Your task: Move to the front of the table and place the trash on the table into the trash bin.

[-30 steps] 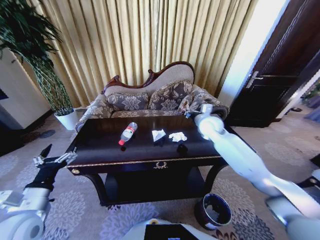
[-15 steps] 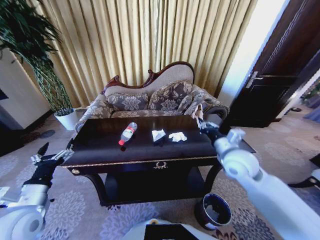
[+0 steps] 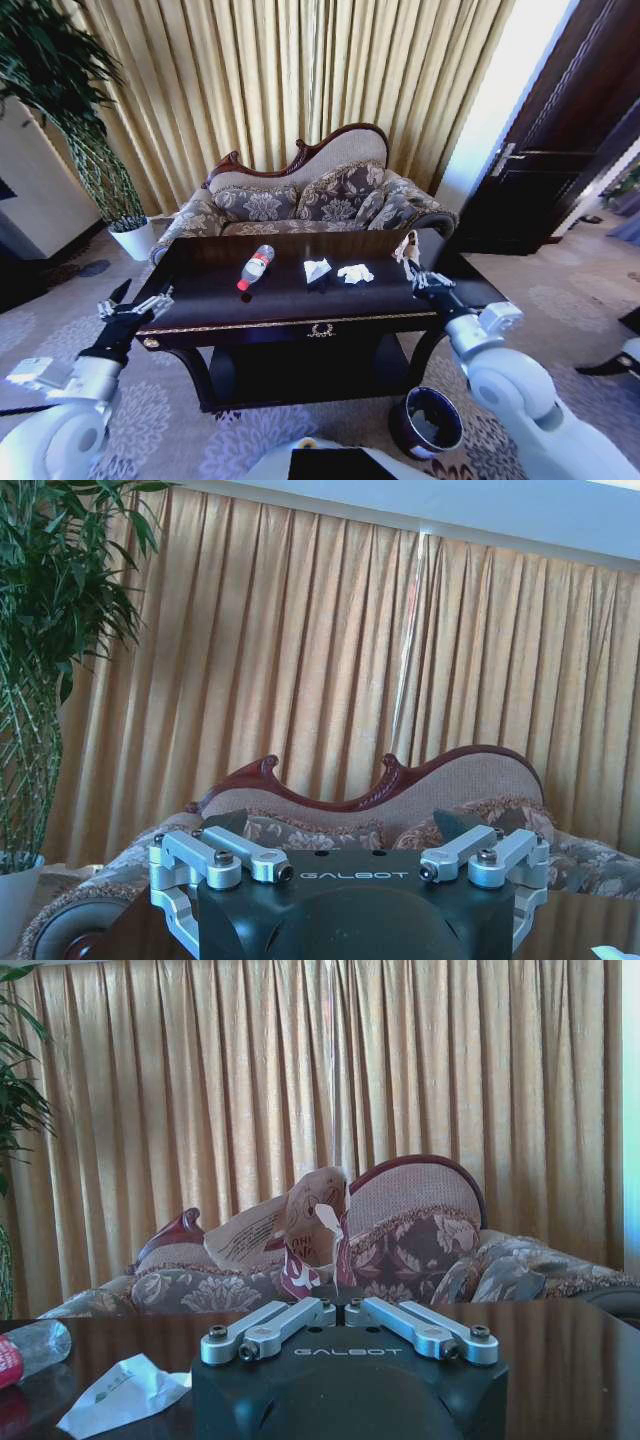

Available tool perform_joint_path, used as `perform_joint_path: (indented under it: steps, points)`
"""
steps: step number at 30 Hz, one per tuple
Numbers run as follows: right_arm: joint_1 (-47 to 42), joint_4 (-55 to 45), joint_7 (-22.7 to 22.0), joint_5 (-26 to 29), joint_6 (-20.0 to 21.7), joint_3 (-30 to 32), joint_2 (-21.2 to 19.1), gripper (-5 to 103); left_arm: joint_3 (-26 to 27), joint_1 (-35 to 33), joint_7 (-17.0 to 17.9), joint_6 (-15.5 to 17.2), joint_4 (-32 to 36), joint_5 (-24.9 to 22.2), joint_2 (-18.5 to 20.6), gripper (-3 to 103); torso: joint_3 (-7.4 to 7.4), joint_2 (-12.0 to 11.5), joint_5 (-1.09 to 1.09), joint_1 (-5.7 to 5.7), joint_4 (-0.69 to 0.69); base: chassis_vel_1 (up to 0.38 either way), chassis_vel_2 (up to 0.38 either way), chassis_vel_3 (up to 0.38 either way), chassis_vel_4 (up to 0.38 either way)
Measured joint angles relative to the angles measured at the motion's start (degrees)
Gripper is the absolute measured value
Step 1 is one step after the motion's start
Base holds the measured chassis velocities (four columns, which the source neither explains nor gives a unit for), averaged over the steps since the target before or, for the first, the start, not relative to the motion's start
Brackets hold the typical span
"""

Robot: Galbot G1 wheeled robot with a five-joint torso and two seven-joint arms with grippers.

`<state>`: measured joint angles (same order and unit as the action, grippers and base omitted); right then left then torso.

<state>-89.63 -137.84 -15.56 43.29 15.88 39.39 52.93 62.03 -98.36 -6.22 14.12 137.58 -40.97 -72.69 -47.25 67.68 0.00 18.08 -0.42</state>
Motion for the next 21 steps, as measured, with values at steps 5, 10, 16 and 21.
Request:
perform_joint_path:
  steps: [5, 10, 16, 21]
  points:
    - [-0.46, -0.16, 0.00, -0.51, 0.13, 0.05, 0.80, 0, -0.59, 0.32, 0.05, 0.28, 0.12, 0.09, -0.01, 100, 0.00, -0.01, 0.00, 0.01, 0.00, 0.013, -0.010, -0.024, 0.005]
    - [-0.59, -0.12, -0.05, -0.91, 0.16, -0.28, 1.36, 0, -0.77, 0.51, 0.07, 0.41, 0.17, 0.20, -0.16, 100, 0.00, -0.01, 0.00, 0.01, -0.01, 0.036, -0.052, -0.042, 0.047]
    - [-0.35, 0.18, -0.10, -0.98, 0.16, -0.64, 1.67, 0, -0.81, 0.51, 0.06, 0.42, 0.19, 0.28, -0.32, 100, 0.00, -0.01, 0.00, 0.01, 0.00, 0.071, -0.074, -0.078, 0.072]
    - [-0.05, 0.51, -0.13, -1.05, 0.16, -0.81, 1.69, 0, -0.71, 0.48, 0.03, 0.42, 0.38, 0.33, -0.49, 100, 0.00, -0.01, 0.00, 0.01, -0.01, 0.102, -0.107, -0.097, 0.095]
